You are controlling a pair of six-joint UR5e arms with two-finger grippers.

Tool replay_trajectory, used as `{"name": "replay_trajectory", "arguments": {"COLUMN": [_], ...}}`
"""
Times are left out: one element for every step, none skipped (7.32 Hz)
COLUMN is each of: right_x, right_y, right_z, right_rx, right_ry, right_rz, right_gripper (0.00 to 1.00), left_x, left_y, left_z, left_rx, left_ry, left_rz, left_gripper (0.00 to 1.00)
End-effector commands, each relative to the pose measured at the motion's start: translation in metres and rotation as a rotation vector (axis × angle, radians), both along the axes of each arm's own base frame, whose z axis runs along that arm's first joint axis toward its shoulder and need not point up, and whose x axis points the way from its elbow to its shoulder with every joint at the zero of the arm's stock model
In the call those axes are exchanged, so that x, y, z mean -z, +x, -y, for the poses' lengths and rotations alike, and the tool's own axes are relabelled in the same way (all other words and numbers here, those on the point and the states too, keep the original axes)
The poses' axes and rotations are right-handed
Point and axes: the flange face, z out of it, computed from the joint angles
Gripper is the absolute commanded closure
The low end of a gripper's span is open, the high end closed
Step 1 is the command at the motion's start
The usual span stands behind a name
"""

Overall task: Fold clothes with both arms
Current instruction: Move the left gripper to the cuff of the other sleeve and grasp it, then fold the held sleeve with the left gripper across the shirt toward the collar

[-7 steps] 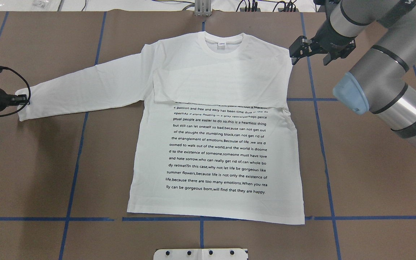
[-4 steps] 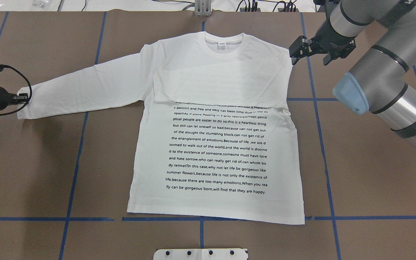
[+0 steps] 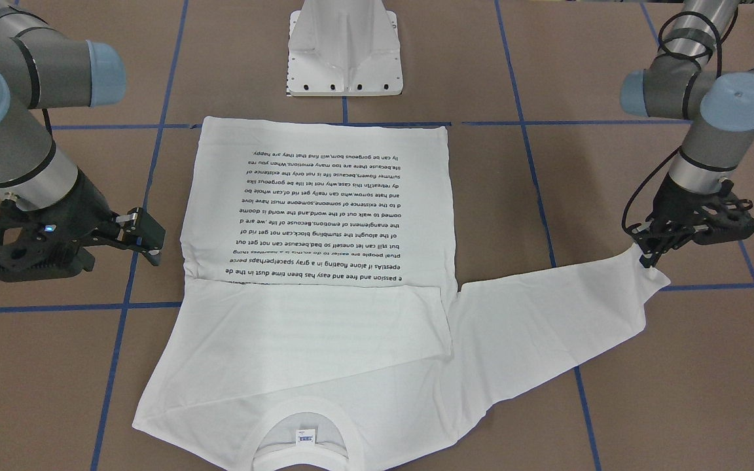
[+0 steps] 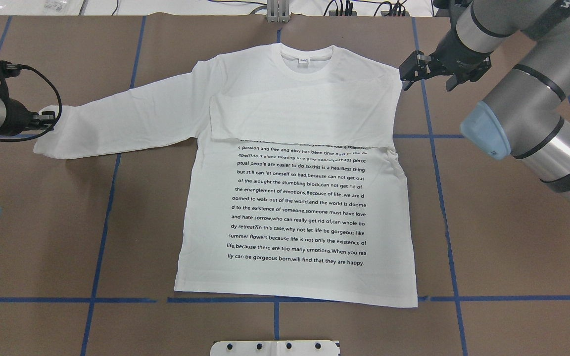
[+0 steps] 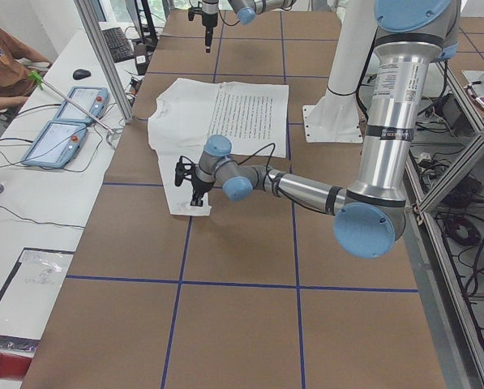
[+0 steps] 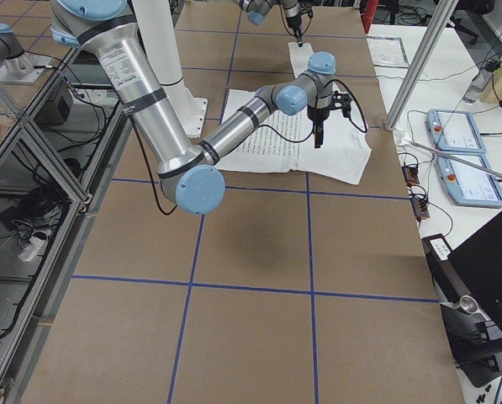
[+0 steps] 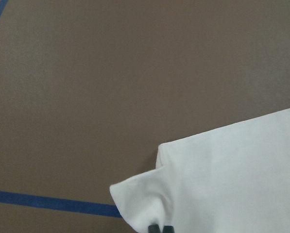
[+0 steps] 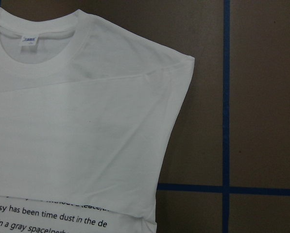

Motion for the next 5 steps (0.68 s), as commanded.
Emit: {"name": "replay_trajectory", "arguments": {"right_x": [-0.031,-0.046,-0.066,-0.088,-0.102], "right_y": [0.014,0.020,0.029,0.042,0.048], "right_z": [-0.019,-0.024,-0.037,-0.048,-0.055], "right_rx": [0.009,0.008,0.033,0.035,0.041], "right_ry": [-0.017,-0.029,-0.023,-0.037,-0.045], "right_rz": [-0.017,-0.029,-0.046,-0.063,-0.077], "right_gripper": [0.00,0.00,0.00,0.00,0.00], "left_x": [0.149,0.196,0.224,0.262,0.317], "left_y": [0.030,0.043,0.057,0.076,0.099], "left_z": [0.031,0.040,0.050,0.074,0.105], "left_rx": [-0.031,-0.021,-0.031,-0.022,0.013], "left_ry": [-0.048,-0.076,-0.107,-0.107,-0.127], "left_rz": [-0.025,-0.048,-0.101,-0.131,-0.169], "left_gripper": [1.00,1.00,1.00,1.00,1.00]}}
